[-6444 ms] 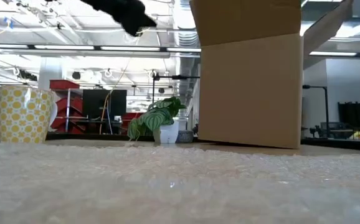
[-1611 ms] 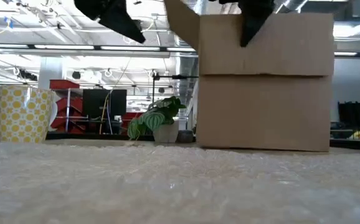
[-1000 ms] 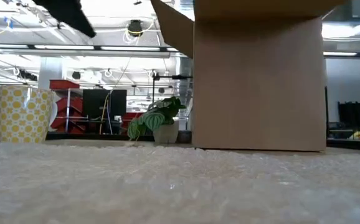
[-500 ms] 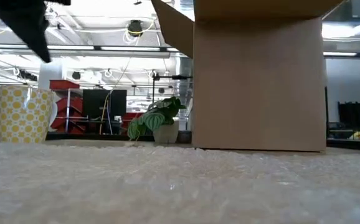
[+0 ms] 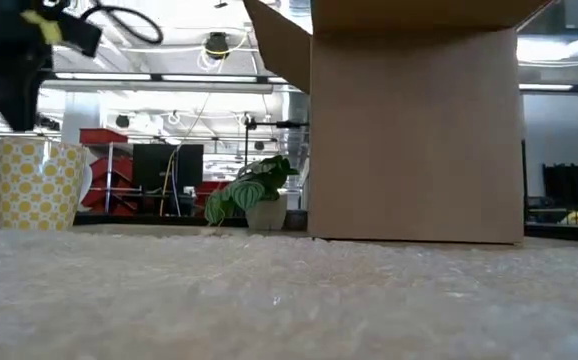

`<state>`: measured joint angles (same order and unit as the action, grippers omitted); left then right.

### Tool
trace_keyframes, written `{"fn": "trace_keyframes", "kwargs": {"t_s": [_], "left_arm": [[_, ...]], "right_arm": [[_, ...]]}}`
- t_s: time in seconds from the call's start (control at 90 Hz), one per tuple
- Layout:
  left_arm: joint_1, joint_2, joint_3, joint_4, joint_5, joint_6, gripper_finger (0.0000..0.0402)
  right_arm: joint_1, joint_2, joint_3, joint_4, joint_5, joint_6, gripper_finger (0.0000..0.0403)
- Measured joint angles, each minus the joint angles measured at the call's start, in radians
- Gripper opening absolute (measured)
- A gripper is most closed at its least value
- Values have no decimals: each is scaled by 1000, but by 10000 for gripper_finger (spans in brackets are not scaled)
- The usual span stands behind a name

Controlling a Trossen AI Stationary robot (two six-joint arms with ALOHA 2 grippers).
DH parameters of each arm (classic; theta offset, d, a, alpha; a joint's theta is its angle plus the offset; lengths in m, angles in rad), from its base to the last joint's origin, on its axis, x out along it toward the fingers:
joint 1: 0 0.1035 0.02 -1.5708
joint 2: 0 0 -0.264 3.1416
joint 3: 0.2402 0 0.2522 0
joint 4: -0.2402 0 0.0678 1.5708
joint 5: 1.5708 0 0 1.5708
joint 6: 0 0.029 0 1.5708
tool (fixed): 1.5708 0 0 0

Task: Wrap mug
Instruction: Put the blue wrapped mug into the box, then put the orange cup in the bubble wrap

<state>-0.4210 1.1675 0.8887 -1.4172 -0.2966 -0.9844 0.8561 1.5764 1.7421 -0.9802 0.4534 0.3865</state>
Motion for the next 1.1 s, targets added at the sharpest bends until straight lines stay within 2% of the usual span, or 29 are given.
{"fn": "trace_keyframes", "kwargs": {"t_s": [0.122, 0.244, 0.344, 0.489, 0.533, 0.622, 0.8, 0.933, 1.1], "left_arm": [[0, 0, -58, 39, -12, 21, 200], [0, 2, -108, 118, -14, 58, 171], [0, 1, -128, 143, -18, 83, 129], [0, 1, -112, 163, -23, 136, 34], [0, 1, -103, 165, -15, 139, 16], [0, 2, -71, 161, -39, 153, 9], [-45, 2, 45, 278, -30, 224, 4], [-99, 22, 125, 495, 10, 351, 2], [-150, 117, 135, 804, 94, 455, 2]], "right_arm": [[29, 0, -55, 27, 46, 68, 239], [34, 0, -99, 55, 56, 130, 239], [33, -1, -135, 100, 68, 170, 239], [33, 1, -169, 138, 69, 211, 239], [32, -1, -179, 148, 69, 238, 239], [32, 0, -199, 151, 68, 281, 239], [15, -1, -249, 163, 21, 388, 239], [-19, 0, -318, 209, -26, 419, 239], [-46, 0, -390, 283, -35, 418, 239]]}}
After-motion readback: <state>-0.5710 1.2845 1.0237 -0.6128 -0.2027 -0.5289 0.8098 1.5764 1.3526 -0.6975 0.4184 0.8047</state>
